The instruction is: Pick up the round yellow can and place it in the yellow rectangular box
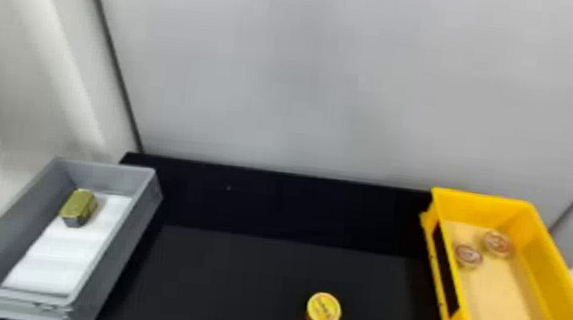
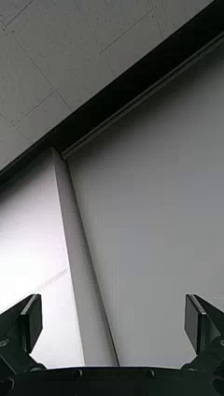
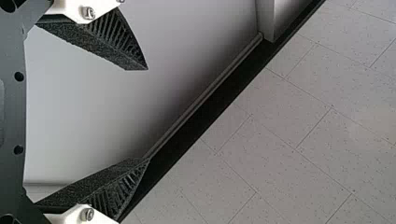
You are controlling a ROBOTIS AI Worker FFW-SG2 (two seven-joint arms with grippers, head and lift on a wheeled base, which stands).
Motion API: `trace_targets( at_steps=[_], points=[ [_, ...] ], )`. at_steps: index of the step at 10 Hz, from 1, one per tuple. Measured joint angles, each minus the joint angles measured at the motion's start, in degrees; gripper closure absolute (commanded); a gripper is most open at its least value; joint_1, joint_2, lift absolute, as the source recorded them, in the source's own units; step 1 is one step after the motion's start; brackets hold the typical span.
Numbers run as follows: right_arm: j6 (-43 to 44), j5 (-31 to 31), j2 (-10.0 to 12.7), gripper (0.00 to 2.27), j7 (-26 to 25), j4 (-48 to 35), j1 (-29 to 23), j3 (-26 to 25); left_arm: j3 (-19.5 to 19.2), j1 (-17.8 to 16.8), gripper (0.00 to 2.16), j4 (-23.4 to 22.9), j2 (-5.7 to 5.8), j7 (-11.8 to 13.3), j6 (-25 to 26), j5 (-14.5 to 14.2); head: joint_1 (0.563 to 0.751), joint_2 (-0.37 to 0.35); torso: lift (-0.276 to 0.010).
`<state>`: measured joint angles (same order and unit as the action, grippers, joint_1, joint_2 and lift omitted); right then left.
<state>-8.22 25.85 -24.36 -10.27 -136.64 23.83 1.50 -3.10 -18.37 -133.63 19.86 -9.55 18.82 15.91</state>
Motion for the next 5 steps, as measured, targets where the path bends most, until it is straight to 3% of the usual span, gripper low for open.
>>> trace_targets(
  at_steps=[5],
  points=[
    [-0.18, 0.0, -0.06, 0.09, 0.0, 0.05, 0.17, 0.35, 0.2, 0.0, 0.13, -0.05, 0.11, 0.05, 0.0, 0.0, 0.663, 0.054, -0.01]
  ],
)
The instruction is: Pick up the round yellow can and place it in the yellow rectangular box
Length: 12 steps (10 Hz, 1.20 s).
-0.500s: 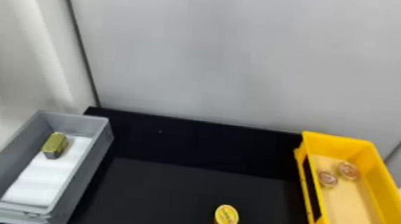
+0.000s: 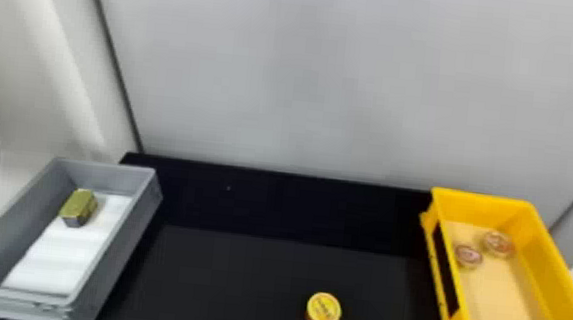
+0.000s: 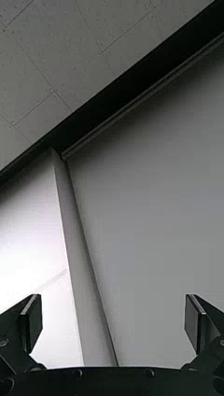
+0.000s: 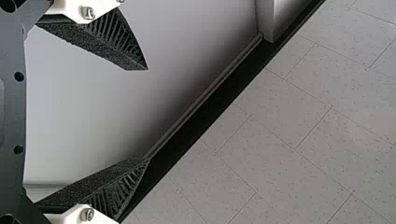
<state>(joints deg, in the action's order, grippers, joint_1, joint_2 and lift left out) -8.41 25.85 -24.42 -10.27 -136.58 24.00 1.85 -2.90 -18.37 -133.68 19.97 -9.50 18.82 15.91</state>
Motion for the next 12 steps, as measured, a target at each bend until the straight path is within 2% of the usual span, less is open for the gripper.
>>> trace_targets(
  at_steps=[2, 3, 6, 9, 12],
  points=[
    [-1.62, -0.97, -0.02, 0.11, -0.83, 0.0, 0.01, 0.32, 0.06, -0.02, 0.13, 0.0, 0.09, 0.0, 0.0, 0.0, 0.663, 0.054, -0.01],
    [-4.18, -3.75, 0.03, 0.11, -2.18, 0.0, 0.02, 0.35, 0.08, -0.14, 0.13, 0.0, 0.15, 0.0, -0.03, 0.0, 0.663, 0.054, -0.01],
    [-16.08, -19.44, 1.36, 0.11, -7.71, 0.01, -0.8, -2.24, 0.19, -0.49, 0.13, 0.0, 0.26, 0.0, -0.19, 0.0, 0.663, 0.054, -0.01],
    [-32.6, -33.77, 5.2, 0.11, -9.4, 0.01, -1.44, -5.75, 0.57, -0.68, 0.13, 0.01, 0.2, 0.0, -0.15, 0.0, 0.663, 0.054, -0.01],
    [-45.4, -40.65, 7.79, 0.11, -8.29, 1.6, -2.03, -5.86, 1.14, -1.29, 0.13, 0.39, -0.24, 0.0, -0.3, 0.0, 0.663, 0.054, -0.01]
  ],
)
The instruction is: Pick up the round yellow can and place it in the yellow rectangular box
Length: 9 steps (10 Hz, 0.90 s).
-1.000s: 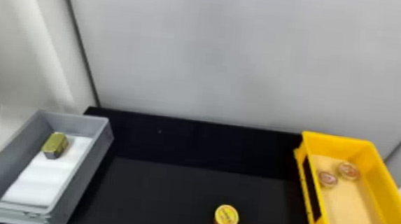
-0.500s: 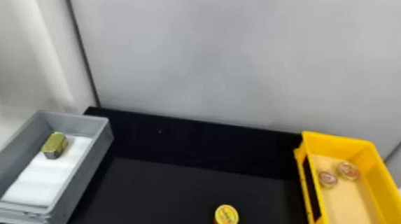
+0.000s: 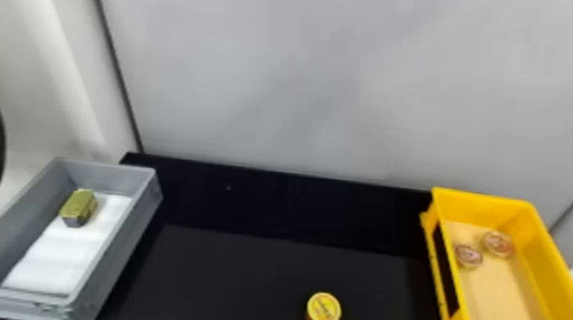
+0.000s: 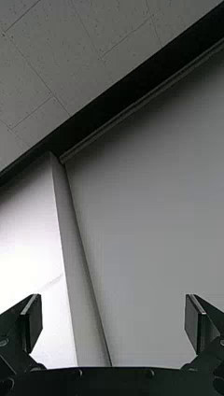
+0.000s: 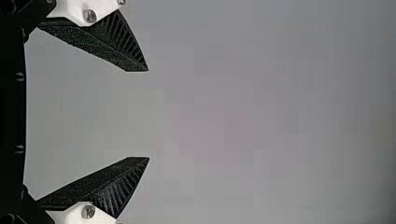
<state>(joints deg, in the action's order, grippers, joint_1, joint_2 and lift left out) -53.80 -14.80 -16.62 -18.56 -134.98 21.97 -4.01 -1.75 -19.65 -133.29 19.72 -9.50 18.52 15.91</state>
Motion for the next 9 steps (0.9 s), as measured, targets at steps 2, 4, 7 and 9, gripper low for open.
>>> trace_targets(
  at_steps=[2, 4, 7, 9],
  points=[
    [-4.74, -3.85, 0.38, 0.11, 4.92, 3.65, -0.6, 0.69, -0.02, -0.15, 0.13, 0.31, -0.42, -0.01, -0.36, 0.0, 0.663, 0.054, -0.01],
    [-10.23, -5.51, 0.31, 0.12, 15.14, 9.58, -0.34, 0.81, -0.1, -0.34, 0.13, 0.76, -0.64, -0.03, -0.65, 0.0, 0.663, 0.054, -0.01],
    [-13.99, 2.18, 0.17, 0.12, 35.22, 18.93, -0.13, 3.32, -0.39, -0.29, 0.13, 1.2, -0.77, -0.08, -1.16, 0.0, 0.663, 0.054, -0.01],
    [-13.7, 13.22, 1.29, 0.12, 49.9, 24.67, -0.22, 5.86, -0.51, -0.2, 0.13, 1.41, -0.87, -0.14, -1.4, 0.0, 0.663, 0.054, -0.01]
  ],
)
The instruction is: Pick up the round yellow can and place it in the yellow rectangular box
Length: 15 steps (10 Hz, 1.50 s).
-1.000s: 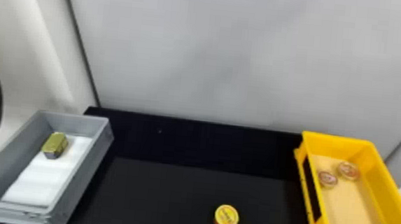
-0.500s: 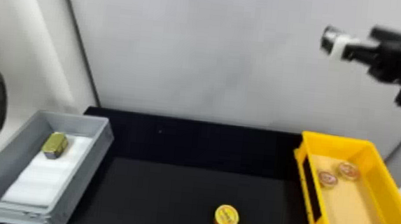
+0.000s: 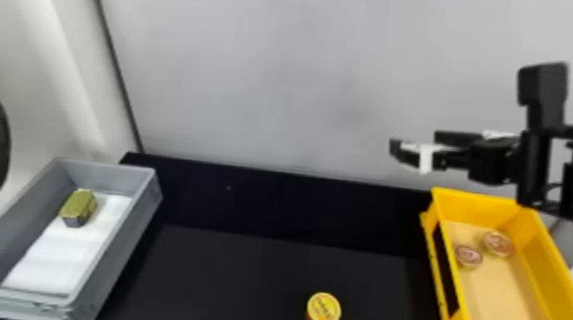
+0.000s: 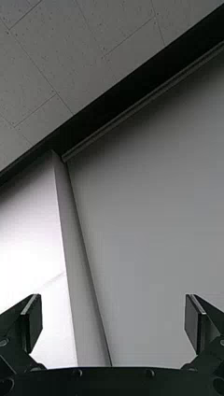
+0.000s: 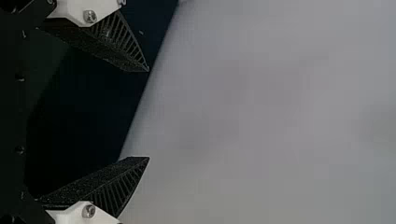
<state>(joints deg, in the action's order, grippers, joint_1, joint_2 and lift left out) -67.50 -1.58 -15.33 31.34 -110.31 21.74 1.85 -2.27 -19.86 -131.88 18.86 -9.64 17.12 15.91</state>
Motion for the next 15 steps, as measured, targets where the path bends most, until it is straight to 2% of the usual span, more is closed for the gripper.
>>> trace_targets(
  at_steps=[2, 3, 5, 8, 11, 15],
  points=[
    [2.86, 12.46, 2.67, 0.12, 12.96, 5.15, -0.67, 1.73, -0.15, -0.11, 0.13, 0.18, -0.19, -0.06, -0.33, 0.0, 0.663, 0.054, -0.01],
    [4.66, 16.7, 4.09, 0.12, 15.77, 7.16, -1.19, 2.29, -0.22, -0.17, 0.13, 0.24, -0.27, -0.13, -0.53, 0.0, 0.663, 0.054, -0.01],
    [7.88, 20.43, 5.35, 0.12, 18.24, 11.12, -2.06, 4.3, -0.48, -0.24, 0.13, 0.61, -0.77, -0.33, -1.43, 0.0, 0.663, 0.054, -0.01],
    [14.03, 22.13, 6.83, 0.12, 19.98, 18.0, -2.93, 7.03, -0.87, -0.4, 0.13, 1.49, -1.63, -0.47, -2.45, 0.0, 0.663, 0.054, -0.01],
    [19.17, 22.32, 8.3, 0.12, 21.83, 25.18, -3.09, 9.0, -1.13, -0.69, 0.13, 1.94, -1.99, -0.54, -2.65, 0.0, 0.663, 0.054, -0.01],
    [25.42, 20.3, 8.67, 0.12, 22.06, 36.57, -0.76, 11.35, -1.37, -0.71, 0.13, 2.14, -2.4, -0.7, -3.17, 0.0, 0.663, 0.054, -0.01]
  ],
)
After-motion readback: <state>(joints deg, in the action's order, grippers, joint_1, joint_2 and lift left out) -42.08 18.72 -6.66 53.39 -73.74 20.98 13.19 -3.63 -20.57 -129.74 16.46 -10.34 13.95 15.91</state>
